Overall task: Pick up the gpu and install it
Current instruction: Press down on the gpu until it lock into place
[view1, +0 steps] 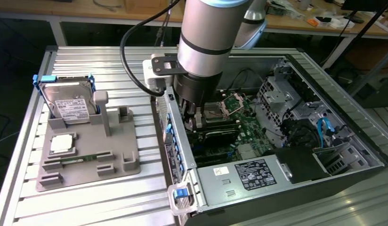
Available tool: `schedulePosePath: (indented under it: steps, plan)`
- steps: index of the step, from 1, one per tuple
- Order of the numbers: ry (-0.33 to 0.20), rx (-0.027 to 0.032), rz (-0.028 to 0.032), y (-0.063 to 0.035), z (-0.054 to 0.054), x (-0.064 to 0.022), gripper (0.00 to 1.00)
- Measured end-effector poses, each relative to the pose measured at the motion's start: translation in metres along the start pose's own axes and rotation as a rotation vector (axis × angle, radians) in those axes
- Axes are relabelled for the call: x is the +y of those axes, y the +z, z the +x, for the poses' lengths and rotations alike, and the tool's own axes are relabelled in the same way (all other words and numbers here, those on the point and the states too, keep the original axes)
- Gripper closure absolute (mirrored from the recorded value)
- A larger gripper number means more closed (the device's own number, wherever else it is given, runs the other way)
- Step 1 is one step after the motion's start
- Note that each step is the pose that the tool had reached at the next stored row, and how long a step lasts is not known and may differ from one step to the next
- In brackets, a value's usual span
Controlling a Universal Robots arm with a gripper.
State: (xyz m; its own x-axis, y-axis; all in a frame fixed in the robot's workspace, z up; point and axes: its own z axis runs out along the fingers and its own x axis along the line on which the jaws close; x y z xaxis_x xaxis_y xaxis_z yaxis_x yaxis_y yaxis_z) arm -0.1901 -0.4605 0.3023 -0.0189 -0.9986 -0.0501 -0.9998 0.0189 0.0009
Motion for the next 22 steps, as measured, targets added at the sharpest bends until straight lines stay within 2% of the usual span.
schedulePosePath:
  steps: [3,9,17,22]
  plan:
    - [0.000,0.0001,-0.0099,-0.0001,0.000,-0.0014,0.89]
    - [-0.001,0.0005,-0.0219,-0.0052,0.000,-0.0033,0.89]
    - [-0.002,0.0004,-0.0227,-0.0125,-0.001,-0.0034,0.89]
    - [-0.002,0.0004,-0.0229,-0.0127,-0.001,-0.0033,0.89]
